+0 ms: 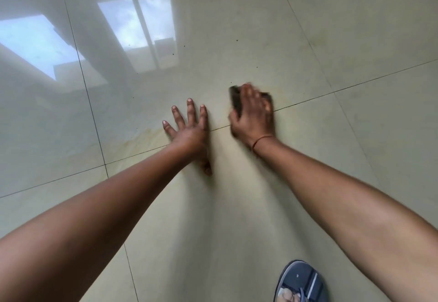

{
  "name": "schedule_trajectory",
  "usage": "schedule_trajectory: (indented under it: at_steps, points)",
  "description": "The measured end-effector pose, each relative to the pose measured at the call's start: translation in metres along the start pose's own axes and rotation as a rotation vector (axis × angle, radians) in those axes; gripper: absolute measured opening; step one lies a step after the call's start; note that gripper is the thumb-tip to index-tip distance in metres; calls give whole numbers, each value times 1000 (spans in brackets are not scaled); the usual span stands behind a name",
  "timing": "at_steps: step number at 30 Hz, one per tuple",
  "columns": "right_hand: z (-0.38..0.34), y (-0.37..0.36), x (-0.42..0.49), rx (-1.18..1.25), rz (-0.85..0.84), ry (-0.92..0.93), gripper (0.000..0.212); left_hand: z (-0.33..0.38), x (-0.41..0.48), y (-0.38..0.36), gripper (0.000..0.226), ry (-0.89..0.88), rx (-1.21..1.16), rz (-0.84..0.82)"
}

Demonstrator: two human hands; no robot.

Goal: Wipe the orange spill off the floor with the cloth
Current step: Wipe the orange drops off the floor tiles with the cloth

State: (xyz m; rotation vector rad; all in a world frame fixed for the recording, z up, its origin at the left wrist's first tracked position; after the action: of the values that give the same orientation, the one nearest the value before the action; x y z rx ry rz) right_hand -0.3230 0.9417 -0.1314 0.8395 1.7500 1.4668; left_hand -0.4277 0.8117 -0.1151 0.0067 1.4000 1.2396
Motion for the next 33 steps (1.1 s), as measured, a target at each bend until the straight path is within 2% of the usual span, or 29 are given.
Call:
schedule_trajectory:
  at_steps: [2, 4, 5, 7, 9, 10, 13, 15, 16, 17, 20, 21, 22, 23, 25, 26, 27, 28, 30, 31, 32, 33]
  points:
    - [-15, -6, -47, -21, -38, 273, 73, 0, -2, 2, 160, -6, 10, 0]
    - [14, -5, -89, -40, -80, 399, 74, 0, -4, 3, 160, -9, 14, -3]
    - [36, -3, -89, -39, -66, 370, 75, 0, -4, 3, 161, -8, 14, -4]
    - [63, 4, -59, -14, -43, 144, 75, 0, -3, 1, 163, -4, 18, -4]
    - [51, 6, -20, 4, 2, -45, 74, 0, 1, -1, 162, -1, 19, -3]
    - [30, 5, -9, 1, 18, -42, 74, 0, 3, 0, 161, -1, 16, 1]
    - [-21, -3, -31, -42, -31, 260, 74, 0, 2, 0, 157, 6, 15, 3]
    - [-4, -4, -66, -81, -78, 463, 73, 0, 1, 1, 158, 6, 26, 5]
    - [16, -2, -76, -84, -62, 485, 73, 0, 2, 0, 158, 8, 30, 5]
    - [39, -1, -75, -77, -46, 423, 74, 1, 2, 0, 160, 11, 31, 8]
    - [84, 5, -56, -2, 22, -55, 76, 5, 1, -2, 163, 17, 38, 10]
    - [77, 5, -53, 7, 46, -136, 76, 5, 1, -1, 162, 21, 41, 10]
    - [65, 5, -58, 13, 58, -113, 75, 6, -1, 0, 162, 15, 54, 10]
    - [51, 4, -66, 16, 32, 4, 75, 6, -2, 2, 161, -3, 75, 12]
    - [40, -3, -99, -42, -42, 366, 73, 13, -4, 5, 162, -109, 183, 45]
    - [50, -3, -107, -62, -43, 466, 72, 20, -6, 6, 161, -193, 272, 69]
    - [69, -1, -107, -53, -18, 433, 71, 30, -7, 3, 161, -275, 360, 75]
    - [90, 3, -100, -36, 37, 277, 70, 40, -8, -3, 160, -330, 411, 51]
    - [133, 11, -92, -6, 114, -184, 73, 59, -6, -19, 158, -348, 409, -29]
    - [137, 10, -91, -8, 123, -316, 75, 65, -5, -24, 159, -322, 402, -58]
    - [131, 10, -97, -7, 118, -314, 76, 72, -6, -29, 160, -293, 403, -76]
    - [120, 9, -104, 10, 83, -206, 75, 74, -6, -30, 161, -268, 412, -79]
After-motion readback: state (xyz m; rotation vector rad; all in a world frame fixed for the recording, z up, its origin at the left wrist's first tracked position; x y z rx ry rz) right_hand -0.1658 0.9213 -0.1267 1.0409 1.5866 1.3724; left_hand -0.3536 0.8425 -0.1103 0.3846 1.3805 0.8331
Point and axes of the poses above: each hand's wrist, its own x-axis towards the middle knuckle, its own y-axis out of the back of the hand, z = x × y, the point moved 5 cm from there along x, towards the middle knuckle, and after that the axes turned 5 degrees about -x, right-handed, at the moved point
